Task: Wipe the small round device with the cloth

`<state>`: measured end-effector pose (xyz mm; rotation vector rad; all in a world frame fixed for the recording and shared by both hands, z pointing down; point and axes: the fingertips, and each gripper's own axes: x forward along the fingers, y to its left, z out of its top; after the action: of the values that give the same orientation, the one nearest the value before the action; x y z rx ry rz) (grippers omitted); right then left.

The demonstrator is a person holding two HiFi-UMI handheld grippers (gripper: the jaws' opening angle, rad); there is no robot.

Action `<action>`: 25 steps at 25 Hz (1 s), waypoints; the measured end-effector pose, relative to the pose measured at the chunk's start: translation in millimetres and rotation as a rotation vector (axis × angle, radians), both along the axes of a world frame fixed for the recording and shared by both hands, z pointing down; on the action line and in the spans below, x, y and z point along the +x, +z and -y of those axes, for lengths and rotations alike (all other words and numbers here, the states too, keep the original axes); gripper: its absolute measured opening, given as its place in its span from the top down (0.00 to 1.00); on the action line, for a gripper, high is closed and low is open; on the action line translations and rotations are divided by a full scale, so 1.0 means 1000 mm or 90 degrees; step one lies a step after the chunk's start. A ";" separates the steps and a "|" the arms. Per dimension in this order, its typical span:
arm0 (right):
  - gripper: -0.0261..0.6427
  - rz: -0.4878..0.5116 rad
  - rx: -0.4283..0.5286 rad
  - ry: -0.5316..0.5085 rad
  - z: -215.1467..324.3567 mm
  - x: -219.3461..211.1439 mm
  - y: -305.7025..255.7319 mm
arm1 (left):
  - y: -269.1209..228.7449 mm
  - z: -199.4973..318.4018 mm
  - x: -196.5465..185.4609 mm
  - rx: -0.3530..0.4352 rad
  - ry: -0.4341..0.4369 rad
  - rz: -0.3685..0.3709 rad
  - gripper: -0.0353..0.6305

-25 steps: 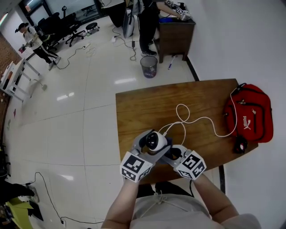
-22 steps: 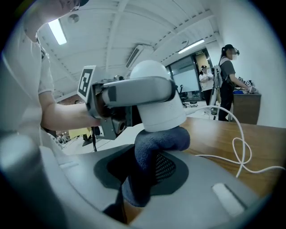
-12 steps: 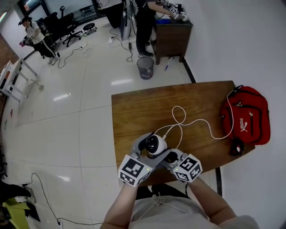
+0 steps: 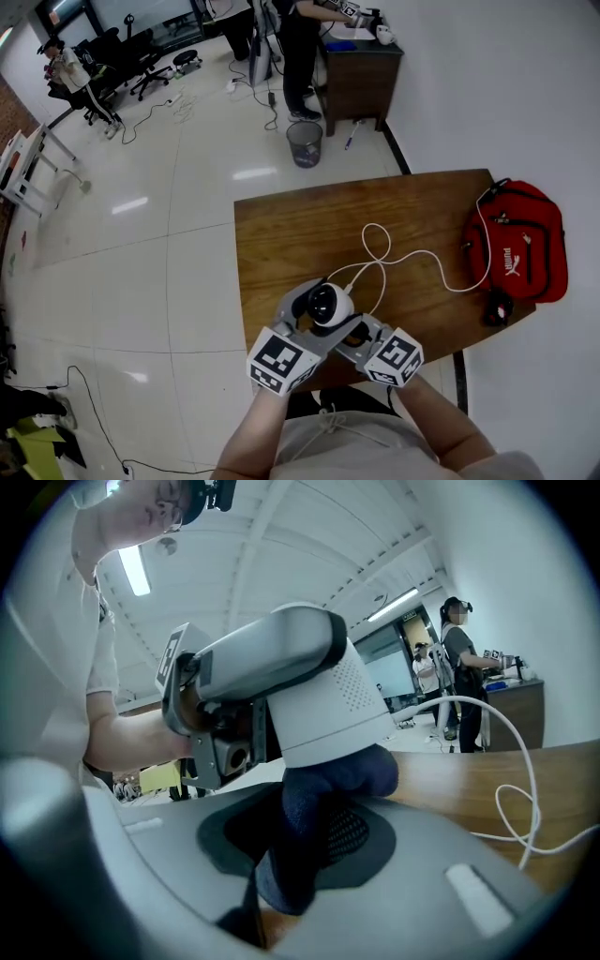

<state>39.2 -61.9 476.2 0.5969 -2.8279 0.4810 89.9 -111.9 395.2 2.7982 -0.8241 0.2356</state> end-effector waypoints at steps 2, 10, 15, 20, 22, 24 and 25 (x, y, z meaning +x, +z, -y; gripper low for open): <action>0.80 0.004 -0.005 -0.016 -0.007 -0.003 0.002 | 0.004 -0.001 -0.001 -0.006 0.001 0.000 0.40; 0.80 0.011 -0.061 -0.056 -0.025 -0.009 0.015 | 0.020 0.002 -0.017 -0.018 -0.019 0.004 0.39; 0.80 -0.080 -0.101 0.016 -0.013 0.012 0.038 | 0.048 0.004 -0.046 -0.021 -0.077 0.023 0.39; 0.80 -0.132 -0.126 0.107 0.008 0.044 0.055 | 0.109 -0.003 -0.065 -0.067 -0.103 0.057 0.39; 0.80 -0.133 -0.138 0.149 0.017 0.057 0.058 | 0.132 -0.009 -0.067 -0.081 -0.104 0.076 0.39; 0.80 -0.130 -0.146 0.176 0.023 0.067 0.060 | 0.149 -0.015 -0.064 -0.089 -0.104 0.083 0.39; 0.80 -0.127 -0.150 0.185 0.024 0.071 0.061 | 0.155 -0.017 -0.062 -0.088 -0.104 0.086 0.39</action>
<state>109.9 -86.3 537.7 0.9523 -2.4602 0.7463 27.5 -95.0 550.6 2.5926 -1.0191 0.4404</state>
